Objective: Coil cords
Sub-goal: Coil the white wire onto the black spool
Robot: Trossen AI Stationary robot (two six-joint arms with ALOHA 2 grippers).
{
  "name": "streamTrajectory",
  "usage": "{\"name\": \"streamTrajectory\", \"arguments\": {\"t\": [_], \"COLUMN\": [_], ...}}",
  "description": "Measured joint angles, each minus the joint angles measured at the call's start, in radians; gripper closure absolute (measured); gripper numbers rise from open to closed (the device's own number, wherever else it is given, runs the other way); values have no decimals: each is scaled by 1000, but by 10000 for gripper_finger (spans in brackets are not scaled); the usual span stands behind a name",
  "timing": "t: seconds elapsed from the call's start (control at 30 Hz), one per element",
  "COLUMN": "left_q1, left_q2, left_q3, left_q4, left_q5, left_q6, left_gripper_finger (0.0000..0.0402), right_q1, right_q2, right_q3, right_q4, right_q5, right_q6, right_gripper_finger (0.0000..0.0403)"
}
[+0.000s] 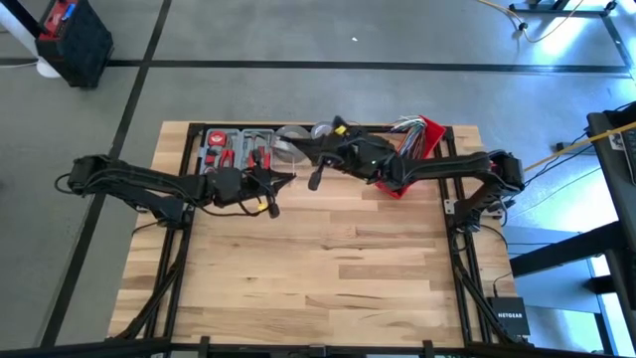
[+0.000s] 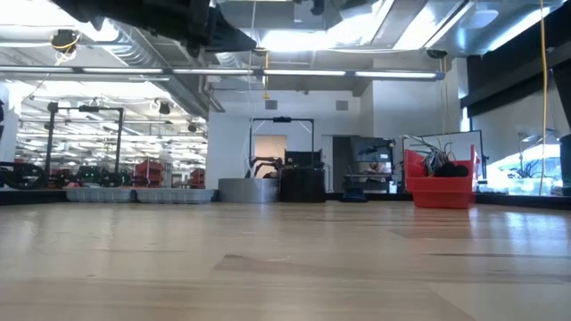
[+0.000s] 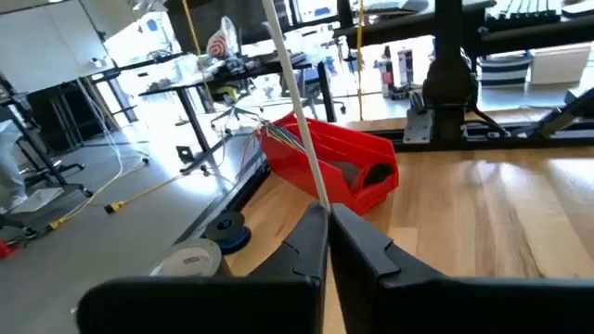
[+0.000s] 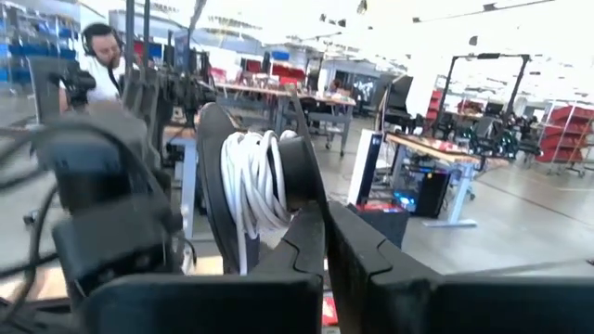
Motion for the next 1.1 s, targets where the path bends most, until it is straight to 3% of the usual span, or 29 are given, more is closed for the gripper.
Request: {"name": "streamTrajectory", "arguments": {"t": [0.2,0.37,0.5,0.77,0.93,1.1], "left_q1": [0,0,0,0,-3,-3], "left_q2": [0,-23,-115,-412,-530,-570], "left_q3": [-1,-3,-6,-6,-5,-9], "left_q4": [-20,-118,-243,-533,-610,-636], "left_q5": [-7,-93,-165,-176,-169,-158], "left_q6": [23,54,76,-20,-75,-102], "left_gripper_finger": [397,399,400,401,401,401], "right_q1": [-1,15,31,55,51,51], "right_q2": [-32,-35,-35,-36,-3,62], "right_q3": [1,2,4,8,8,5], "right_q4": [-2,-80,-164,-360,-431,-445], "right_q5": [-35,-46,-55,-54,-31,32], "right_q6": [2,1,-13,-100,-134,-186], "right_gripper_finger": [397,397,397,397,397,397]}}
